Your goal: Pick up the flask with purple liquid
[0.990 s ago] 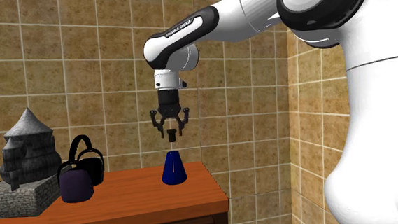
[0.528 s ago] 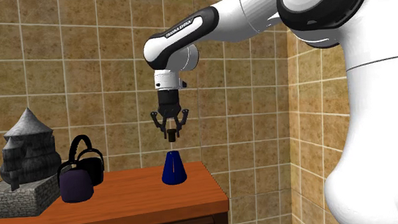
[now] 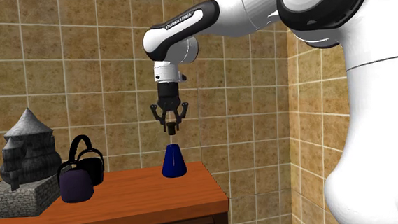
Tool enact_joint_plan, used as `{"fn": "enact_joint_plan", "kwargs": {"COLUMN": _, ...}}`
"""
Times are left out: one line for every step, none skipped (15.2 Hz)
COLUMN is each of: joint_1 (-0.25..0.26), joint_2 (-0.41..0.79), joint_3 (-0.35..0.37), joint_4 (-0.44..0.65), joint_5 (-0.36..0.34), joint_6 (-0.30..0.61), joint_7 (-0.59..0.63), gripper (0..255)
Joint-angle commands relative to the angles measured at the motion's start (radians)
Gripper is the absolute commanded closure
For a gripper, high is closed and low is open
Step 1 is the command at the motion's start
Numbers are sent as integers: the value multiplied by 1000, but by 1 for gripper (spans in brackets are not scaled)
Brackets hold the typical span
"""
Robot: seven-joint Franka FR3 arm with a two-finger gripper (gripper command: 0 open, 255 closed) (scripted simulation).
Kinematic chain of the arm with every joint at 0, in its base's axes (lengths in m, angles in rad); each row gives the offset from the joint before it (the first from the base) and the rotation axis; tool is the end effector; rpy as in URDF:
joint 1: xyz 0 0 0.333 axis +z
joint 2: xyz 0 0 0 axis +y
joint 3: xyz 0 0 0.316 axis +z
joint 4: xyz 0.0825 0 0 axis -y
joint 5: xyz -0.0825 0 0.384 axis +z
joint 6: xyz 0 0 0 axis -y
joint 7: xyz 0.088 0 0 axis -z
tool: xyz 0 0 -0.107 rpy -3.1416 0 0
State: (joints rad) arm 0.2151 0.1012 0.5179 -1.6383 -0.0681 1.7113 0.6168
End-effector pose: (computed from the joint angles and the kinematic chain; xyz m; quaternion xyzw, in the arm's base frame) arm 0.4499 0.3798 0.5539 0.9980 0.0622 -0.0004 0.0114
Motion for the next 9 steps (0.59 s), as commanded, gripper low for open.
{"fn": "enact_joint_plan", "kwargs": {"joint_1": 1, "joint_2": 4, "joint_3": 1, "joint_4": 33, "joint_5": -2, "joint_6": -29, "joint_7": 0, "gripper": 255}}
{"fn": "enact_joint_plan", "kwargs": {"joint_1": 2, "joint_2": 6, "joint_3": 1, "joint_4": 49, "joint_5": -3, "joint_6": -43, "joint_7": 1, "gripper": 255}}
{"fn": "enact_joint_plan", "kwargs": {"joint_1": 3, "joint_2": 8, "joint_3": 1, "joint_4": 65, "joint_5": -4, "joint_6": -57, "joint_7": 1, "gripper": 255}}
{"fn": "enact_joint_plan", "kwargs": {"joint_1": 4, "joint_2": 11, "joint_3": 2, "joint_4": 81, "joint_5": -5, "joint_6": -71, "joint_7": 1, "gripper": 255}}
{"fn": "enact_joint_plan", "kwargs": {"joint_1": 5, "joint_2": 14, "joint_3": 2, "joint_4": 98, "joint_5": -6, "joint_6": -86, "joint_7": 2, "gripper": 255}}
{"fn": "enact_joint_plan", "kwargs": {"joint_1": 7, "joint_2": 17, "joint_3": 3, "joint_4": 115, "joint_5": -8, "joint_6": -100, "joint_7": 3, "gripper": 255}}
{"fn": "enact_joint_plan", "kwargs": {"joint_1": 8, "joint_2": 20, "joint_3": 4, "joint_4": 132, "joint_5": -10, "joint_6": -115, "joint_7": 3, "gripper": 255}}
{"fn": "enact_joint_plan", "kwargs": {"joint_1": 9, "joint_2": 24, "joint_3": 4, "joint_4": 150, "joint_5": -11, "joint_6": -129, "joint_7": 4, "gripper": 255}}
{"fn": "enact_joint_plan", "kwargs": {"joint_1": 11, "joint_2": 28, "joint_3": 5, "joint_4": 169, "joint_5": -14, "joint_6": -144, "joint_7": 5, "gripper": 255}}
